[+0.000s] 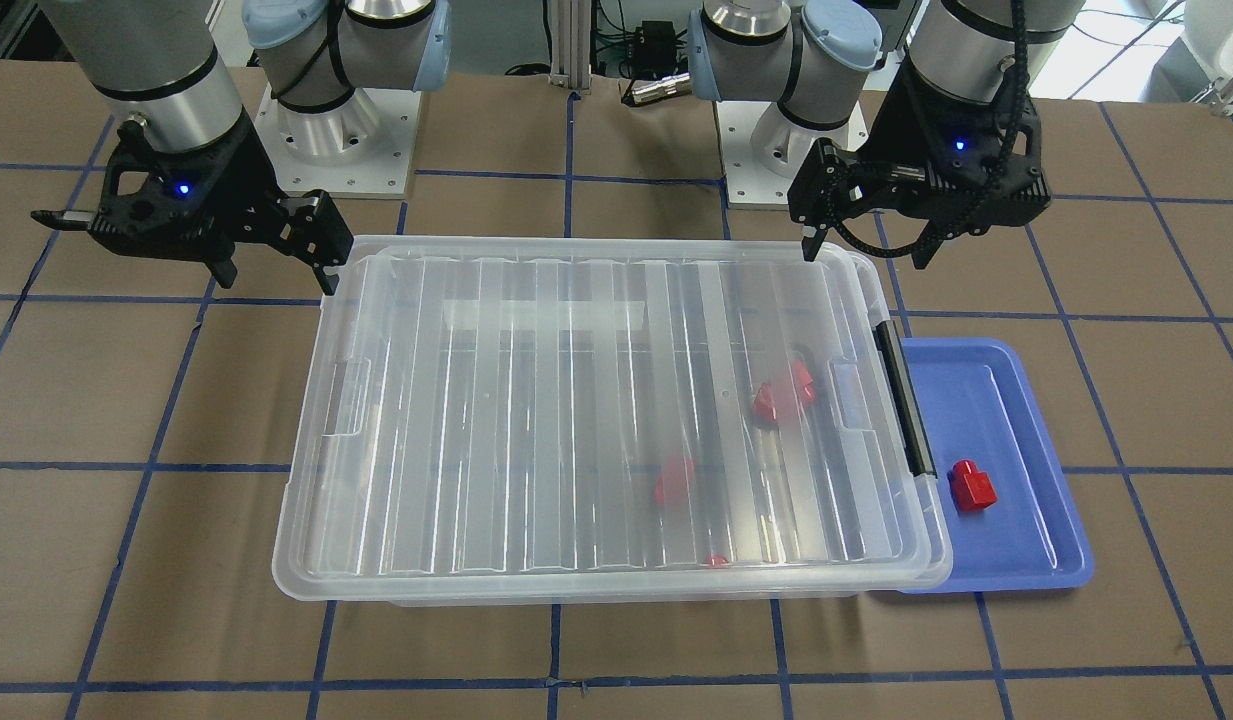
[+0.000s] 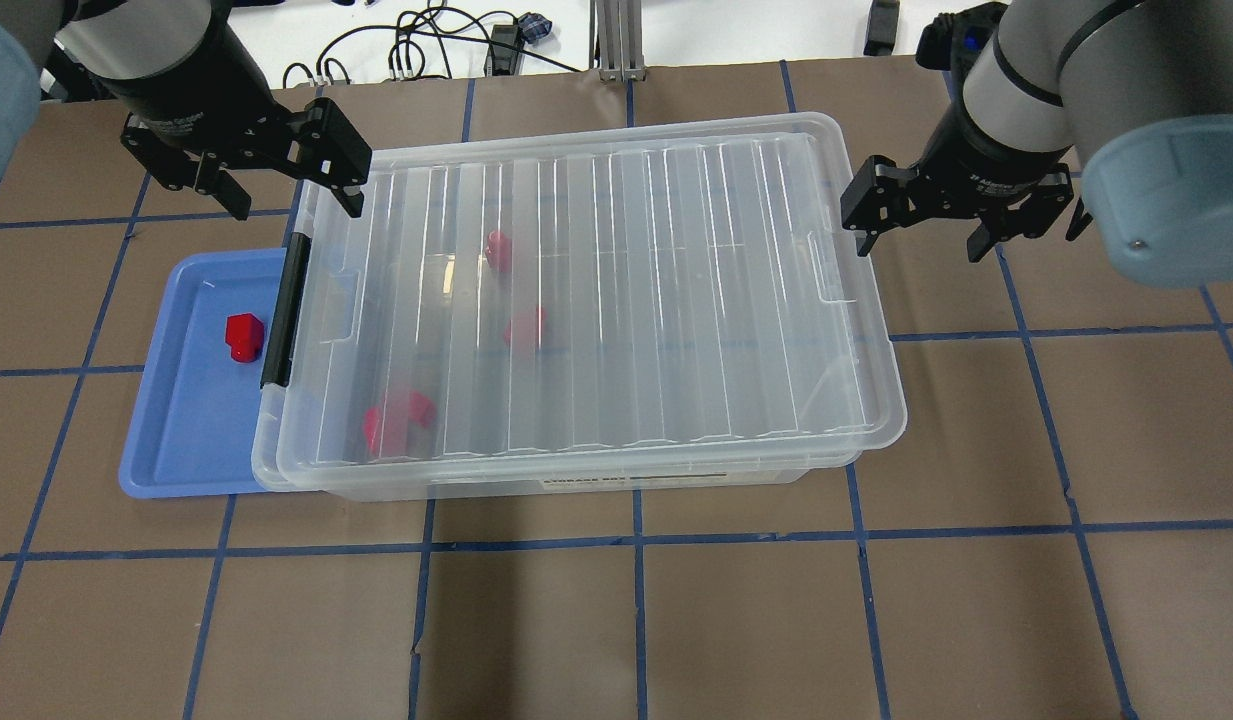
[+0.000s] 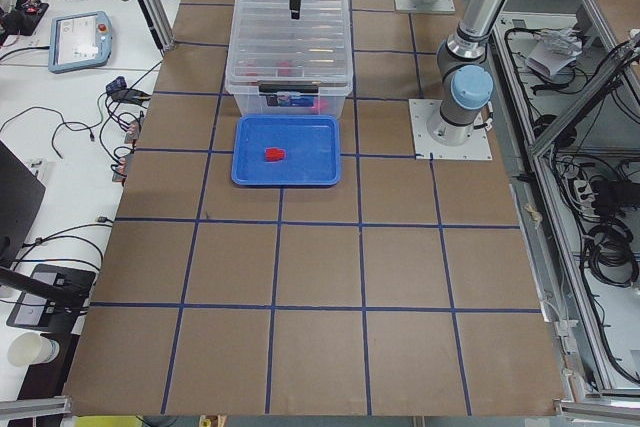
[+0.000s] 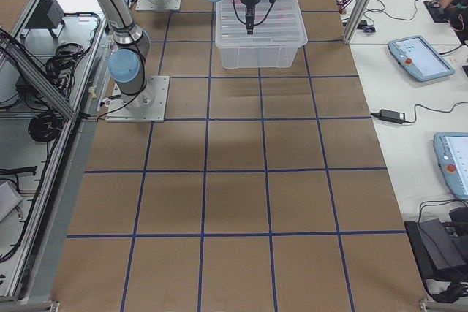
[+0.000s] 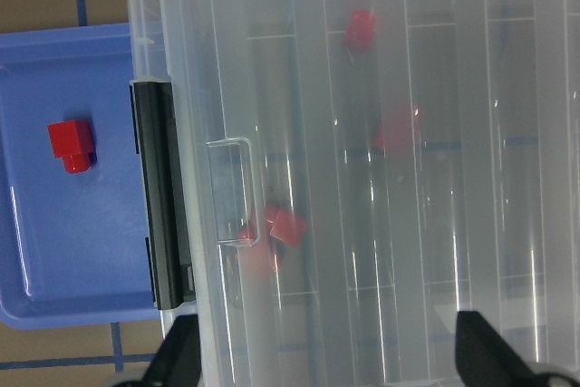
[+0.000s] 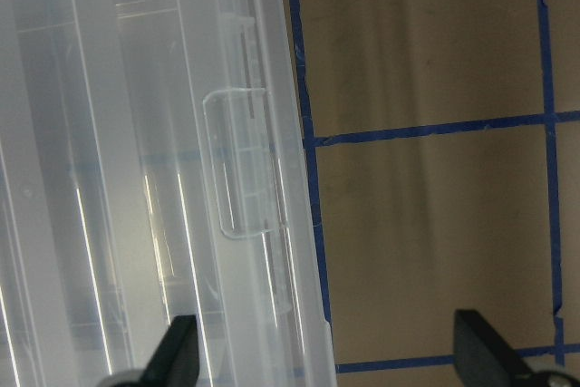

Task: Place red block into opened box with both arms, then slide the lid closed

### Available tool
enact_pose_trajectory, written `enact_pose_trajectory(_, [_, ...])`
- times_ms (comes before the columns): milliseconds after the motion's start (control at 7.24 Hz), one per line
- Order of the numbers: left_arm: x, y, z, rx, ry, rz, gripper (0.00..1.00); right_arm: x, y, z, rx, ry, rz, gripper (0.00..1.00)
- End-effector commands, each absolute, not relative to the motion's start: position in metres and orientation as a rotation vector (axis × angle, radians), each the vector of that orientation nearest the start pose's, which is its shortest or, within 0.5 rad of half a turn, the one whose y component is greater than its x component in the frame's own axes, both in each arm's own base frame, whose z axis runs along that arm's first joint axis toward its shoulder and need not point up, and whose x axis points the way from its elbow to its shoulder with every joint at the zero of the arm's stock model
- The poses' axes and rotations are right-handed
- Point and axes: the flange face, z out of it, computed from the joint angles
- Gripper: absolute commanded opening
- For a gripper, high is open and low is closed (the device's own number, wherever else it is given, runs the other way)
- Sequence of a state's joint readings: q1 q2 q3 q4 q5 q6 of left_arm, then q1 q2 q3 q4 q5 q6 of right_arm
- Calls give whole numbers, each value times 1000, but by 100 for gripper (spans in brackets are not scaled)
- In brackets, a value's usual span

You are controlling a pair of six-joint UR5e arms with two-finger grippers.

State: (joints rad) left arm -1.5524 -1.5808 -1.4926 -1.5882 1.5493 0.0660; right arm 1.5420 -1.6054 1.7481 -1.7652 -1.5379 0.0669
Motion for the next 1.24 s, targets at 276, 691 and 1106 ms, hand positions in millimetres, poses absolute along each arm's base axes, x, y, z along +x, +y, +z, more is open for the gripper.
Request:
enact_pose_trajectory(276, [-127, -504, 519, 76, 3165, -84, 100, 121, -503, 381, 152, 3111, -35, 100])
enact_pose_trajectory(691, [-127, -506, 518, 74, 3167, -82, 100, 112, -528, 350, 155, 3189, -48, 100])
enact_pose_trajectory(1106, [-127, -506, 518, 74, 3167, -82, 100, 113, -528, 349, 162, 3180, -38, 100])
